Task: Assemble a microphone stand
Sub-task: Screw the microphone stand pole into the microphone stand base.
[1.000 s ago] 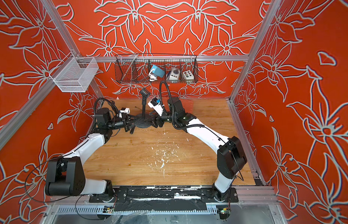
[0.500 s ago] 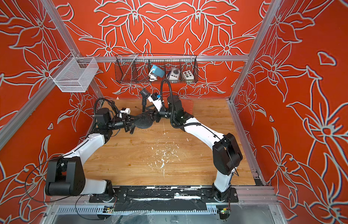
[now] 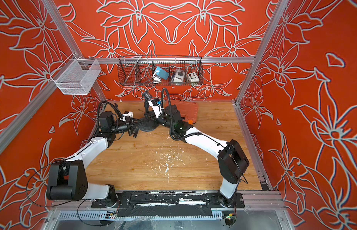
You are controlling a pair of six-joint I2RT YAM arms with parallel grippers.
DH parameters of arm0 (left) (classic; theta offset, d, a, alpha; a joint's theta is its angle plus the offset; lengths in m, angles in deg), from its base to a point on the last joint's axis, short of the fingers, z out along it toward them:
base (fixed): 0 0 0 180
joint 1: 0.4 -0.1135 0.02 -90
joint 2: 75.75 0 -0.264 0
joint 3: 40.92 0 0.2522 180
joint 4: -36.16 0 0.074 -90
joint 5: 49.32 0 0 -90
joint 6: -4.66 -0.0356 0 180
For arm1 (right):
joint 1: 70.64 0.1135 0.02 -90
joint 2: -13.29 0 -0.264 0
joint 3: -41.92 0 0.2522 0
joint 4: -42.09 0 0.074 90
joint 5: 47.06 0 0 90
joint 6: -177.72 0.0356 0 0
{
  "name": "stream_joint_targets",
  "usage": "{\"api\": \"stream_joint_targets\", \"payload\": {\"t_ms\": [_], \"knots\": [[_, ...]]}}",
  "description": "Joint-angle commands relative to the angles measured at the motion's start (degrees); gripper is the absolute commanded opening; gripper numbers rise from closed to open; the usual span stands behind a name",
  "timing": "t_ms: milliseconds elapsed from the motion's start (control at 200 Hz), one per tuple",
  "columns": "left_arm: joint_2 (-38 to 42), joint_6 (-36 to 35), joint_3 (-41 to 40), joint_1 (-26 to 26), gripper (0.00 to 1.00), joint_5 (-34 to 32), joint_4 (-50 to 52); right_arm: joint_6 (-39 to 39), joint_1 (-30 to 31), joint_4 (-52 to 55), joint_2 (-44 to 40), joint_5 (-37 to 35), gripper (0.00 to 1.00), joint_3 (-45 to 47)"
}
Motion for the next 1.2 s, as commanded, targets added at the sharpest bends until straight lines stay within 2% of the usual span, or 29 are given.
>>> {"api": "stream_joint_targets", "payload": {"t_ms": [0,45,100,175,225,250,285,305,345,420,490,595,731,946,1196], "knots": [[1.6,2.9,0.5,1.7,0.0,1.6,-7.4,2.9,6.9,10.5,1.2,-35.9,0.0,-2.6],[1.9,4.0,0.0,1.8,0.0,0.5,-8.2,3.8,7.9,12.9,2.5,-41.1,0.0,-4.5],[2.4,4.6,-0.6,1.8,0.0,-0.6,-8.8,4.3,8.2,14.6,3.7,-41.9,0.0,-6.3],[2.9,4.7,-1.5,1.8,0.0,-2.1,-8.5,3.4,8.1,15.9,3.7,-39.6,0.0,-7.5],[3.2,5.0,-2.1,1.8,0.0,-3.2,-8.4,2.3,7.4,15.6,3.0,-34.2,0.0,-7.3],[3.1,5.2,-2.4,1.7,0.0,-3.7,-8.3,2.0,6.7,15.9,2.4,-30.2,0.15,-7.3],[3.2,5.6,-2.6,1.7,0.0,-4.5,-8.4,1.3,5.9,16.5,1.7,-24.1,0.43,-7.2],[3.1,5.8,-2.7,1.7,0.0,-4.9,-8.5,0.5,5.5,16.6,1.1,-20.7,0.54,-7.0],[2.9,6.1,-2.6,1.6,0.0,-5.2,-8.5,-1.2,4.8,16.8,0.0,-14.6,0.65,-6.4],[2.2,6.6,-2.1,1.6,0.0,-5.1,-8.5,-3.4,3.4,16.6,-2.3,-5.3,0.75,-4.7],[1.9,6.8,-1.6,1.4,0.0,-4.5,-8.7,-4.5,1.6,15.8,-4.3,3.4,0.76,-2.7],[1.8,6.5,-1.2,0.9,0.0,-3.6,-8.3,-4.1,-2.1,11.9,-7.0,12.9,0.76,1.4],[1.7,4.8,-0.3,0.7,0.0,-0.8,-6.5,-2.7,-7.9,5.0,-8.5,23.7,0.71,5.9],[0.3,4.6,1.7,0.6,0.0,5.2,-6.4,-7.7,-11.8,5.1,-5.3,32.4,0.68,3.6],[1.5,1.4,2.0,0.6,0.0,6.0,-3.8,-9.4,-12.6,6.4,-0.1,39.0,0.71,-1.5]]}}
